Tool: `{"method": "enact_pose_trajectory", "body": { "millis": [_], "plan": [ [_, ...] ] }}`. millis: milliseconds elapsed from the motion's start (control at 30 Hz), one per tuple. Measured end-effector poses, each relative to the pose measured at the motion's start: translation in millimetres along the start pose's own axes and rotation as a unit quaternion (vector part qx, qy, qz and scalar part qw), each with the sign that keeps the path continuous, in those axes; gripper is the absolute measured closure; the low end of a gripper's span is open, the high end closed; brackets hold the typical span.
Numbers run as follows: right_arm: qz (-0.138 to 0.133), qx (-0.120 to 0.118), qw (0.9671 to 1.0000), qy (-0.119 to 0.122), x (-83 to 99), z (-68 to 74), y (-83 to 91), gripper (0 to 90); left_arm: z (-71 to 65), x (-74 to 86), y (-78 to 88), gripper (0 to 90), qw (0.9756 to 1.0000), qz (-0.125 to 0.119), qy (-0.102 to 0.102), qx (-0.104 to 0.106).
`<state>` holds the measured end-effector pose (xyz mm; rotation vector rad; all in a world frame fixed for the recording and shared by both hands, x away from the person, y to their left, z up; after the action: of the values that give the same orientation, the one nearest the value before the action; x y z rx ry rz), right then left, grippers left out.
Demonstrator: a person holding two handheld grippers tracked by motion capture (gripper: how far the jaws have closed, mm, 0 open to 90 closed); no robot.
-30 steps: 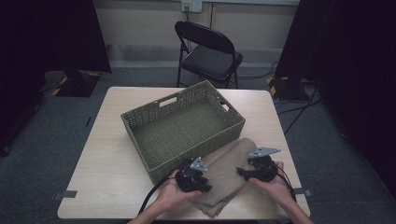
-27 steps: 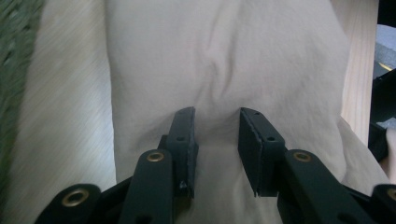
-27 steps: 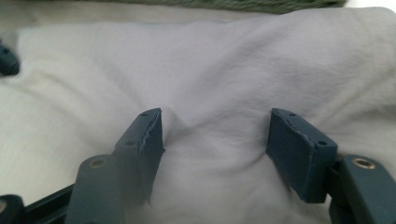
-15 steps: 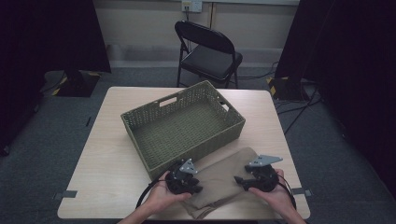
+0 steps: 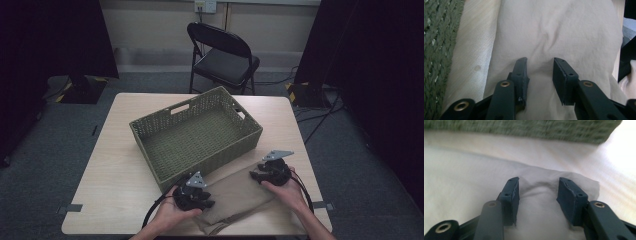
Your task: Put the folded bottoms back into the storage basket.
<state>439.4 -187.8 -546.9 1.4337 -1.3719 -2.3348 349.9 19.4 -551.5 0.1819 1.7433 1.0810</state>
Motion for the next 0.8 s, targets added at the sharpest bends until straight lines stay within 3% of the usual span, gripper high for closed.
{"method": "enact_pose_trajectory", "body": {
  "millis": [133, 233, 300, 367, 467, 600, 667, 700, 800],
  "plan": [
    [0.012, -0.002, 0.9999, 0.008, 11.1, 8.8, 8.3, 51.5, 1.7, 0.8, 3.5, 59.2, 1.0, 0.006, 0.007, -0.002],
    [0.006, -0.002, 0.9999, 0.013, 9.3, 11.2, 15.0, 47.3, 2.7, 0.9, 2.3, 62.2, 0.9999, 0.012, -0.002, -0.009],
    [-0.022, 0.015, 0.9996, 0.01, 1.9, 3.3, 25.4, 44.9, 3.3, 0.5, 1.9, 62.3, 0.9999, 0.016, 0.001, -0.006],
    [-0.049, 0.036, 0.998, -0.02, 0.1, -15.5, 36.8, 40.1, 3.5, 0.8, 1.9, 62.4, 0.9999, 0.016, 0.0, -0.004],
    [-0.045, 0.044, 0.9974, -0.034, 4.0, -25.6, 36.3, 35.7, 3.2, 0.8, 1.9, 62.4, 0.9999, 0.014, 0.0, -0.004],
    [-0.033, 0.026, 0.9978, -0.052, 9.7, -28.7, 24.2, 30.2, 3.4, 1.3, 1.8, 62.1, 0.9999, 0.009, 0.012, -0.003],
    [-0.018, 0.039, 0.9985, -0.036, 11.2, -26.7, 19.2, 30.1, 3.2, 1.9, 2.2, 62.0, 0.9999, 0.013, -0.003, -0.009],
    [-0.012, 0.045, 0.9985, -0.026, 12.4, -25.4, 17.4, 30.0, 3.1, 1.9, 2.1, 62.0, 0.9999, 0.013, -0.001, -0.009],
    [-0.007, 0.038, 0.9986, -0.037, 16.4, -26.9, 12.9, 29.9, 3.7, 1.6, 2.0, 62.0, 0.9999, 0.011, 0.005, -0.004]
  ]
}}
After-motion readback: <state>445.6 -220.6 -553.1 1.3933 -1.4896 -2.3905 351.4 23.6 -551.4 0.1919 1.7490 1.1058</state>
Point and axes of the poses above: each handheld gripper's, and its own axes: y roughly backward along the jaws, x roughly out of its underside, z roughly to its left, the point moved 9 cm from there along -y, roughly forward along the jaws, and after that the axes turned 11 degrees about -x, right-handed, at the moved point
